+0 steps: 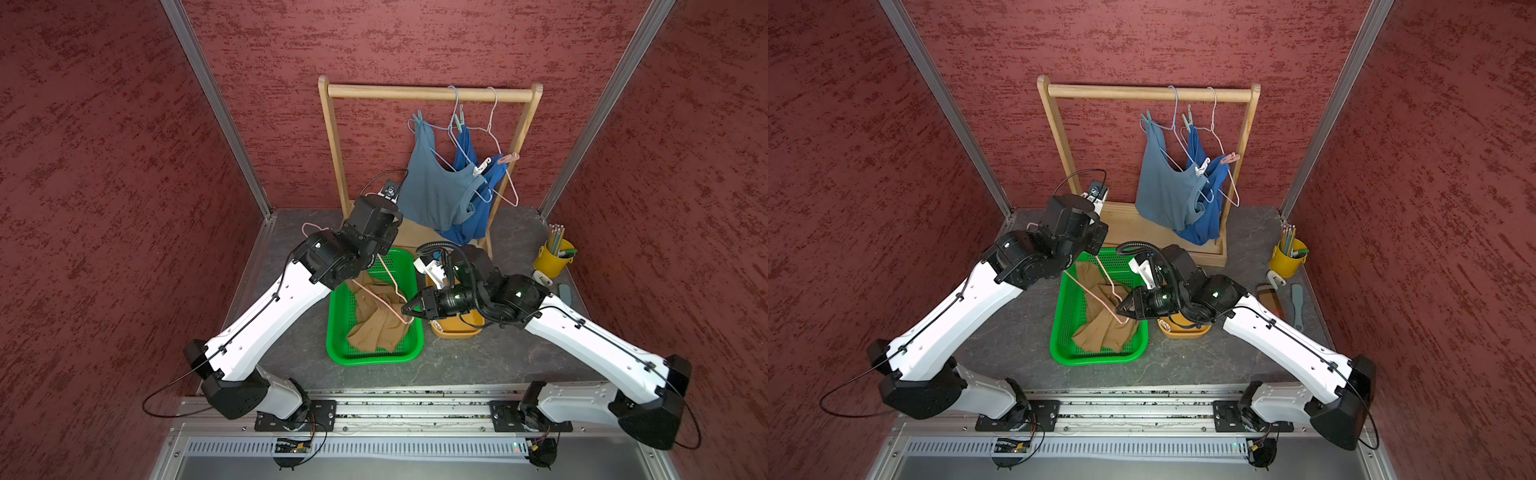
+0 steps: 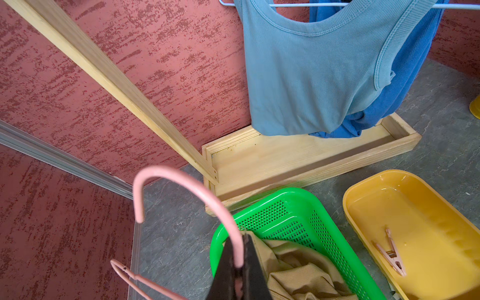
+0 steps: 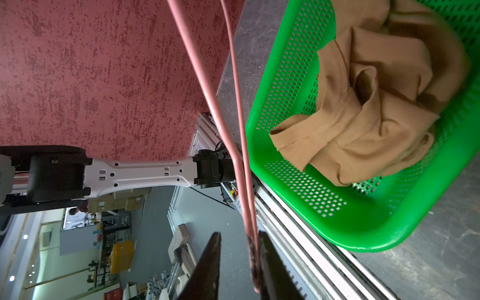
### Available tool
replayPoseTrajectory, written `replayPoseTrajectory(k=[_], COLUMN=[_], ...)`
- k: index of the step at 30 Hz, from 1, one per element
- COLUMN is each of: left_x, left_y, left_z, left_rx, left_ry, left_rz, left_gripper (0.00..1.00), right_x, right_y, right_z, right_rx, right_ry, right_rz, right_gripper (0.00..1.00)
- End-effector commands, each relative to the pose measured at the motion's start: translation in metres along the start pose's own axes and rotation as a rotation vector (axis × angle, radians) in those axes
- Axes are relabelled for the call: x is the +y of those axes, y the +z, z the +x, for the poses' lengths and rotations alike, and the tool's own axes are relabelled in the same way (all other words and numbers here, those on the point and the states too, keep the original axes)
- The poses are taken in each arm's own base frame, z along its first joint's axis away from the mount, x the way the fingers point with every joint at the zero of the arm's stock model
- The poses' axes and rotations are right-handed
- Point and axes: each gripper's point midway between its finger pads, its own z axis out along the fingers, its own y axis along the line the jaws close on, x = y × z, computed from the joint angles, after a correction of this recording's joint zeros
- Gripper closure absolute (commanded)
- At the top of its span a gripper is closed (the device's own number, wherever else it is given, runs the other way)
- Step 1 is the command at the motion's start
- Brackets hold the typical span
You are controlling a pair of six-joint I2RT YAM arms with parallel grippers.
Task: Remove the clothespins securing tank tops to the hanger
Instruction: Place the hanger on the clothesline.
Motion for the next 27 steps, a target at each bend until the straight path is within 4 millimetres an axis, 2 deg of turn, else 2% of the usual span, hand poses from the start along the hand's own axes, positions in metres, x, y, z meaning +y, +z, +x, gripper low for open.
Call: replayPoseTrajectory(k=[1, 3, 7, 9, 19, 21, 25, 27], left_x=[-0.002, -0.004, -0.01, -0.012, -0.015, -0.014, -0.012, -0.011], left_y=[-0.005, -0.005, -0.005, -0.005, -0.007, -0.007, -0.006, -0.006], left_z=[-0.016, -0.017, -0.018, -0.019, -0.025, -0.025, -0.023, -0.024], left_rx=[-0.052, -0.056, -0.058, -0.06, -0.069, -0.07, -0.065, -0.071], left_ry=[-0.021, -0.021, -0.017, -0.018, -0.006, -0.006, -0.003, -0.005], left_rz=[0.015, 0.018, 0.02, 0.018, 0.013, 0.01, 0.001, -0.002], left_gripper=[1.0, 1.0, 1.0, 1.0, 1.0, 1.0, 1.0, 1.0], right_x=[0.007, 0.007, 0.008, 0.009, 0.013, 0.013, 0.017, 0.018], right_y=[0.001, 0.002, 0.006, 0.006, 0.002, 0.002, -0.001, -0.001], right_z=[-0.005, -0.005, -0.005, -0.005, -0.002, -0.002, 0.0, 0.001], right_rx=[-0.03, -0.028, -0.019, -0.019, -0.013, -0.01, -0.007, -0.001], right_ry=[-0.013, -0.014, -0.016, -0.018, -0.025, -0.025, -0.036, -0.036], right_rz=[-0.021, -0.022, -0.029, -0.036, -0.049, -0.051, -0.067, -0.075], right_gripper=[0.79, 0.82, 0.97, 1.0, 1.0, 0.94, 0.91, 0.82])
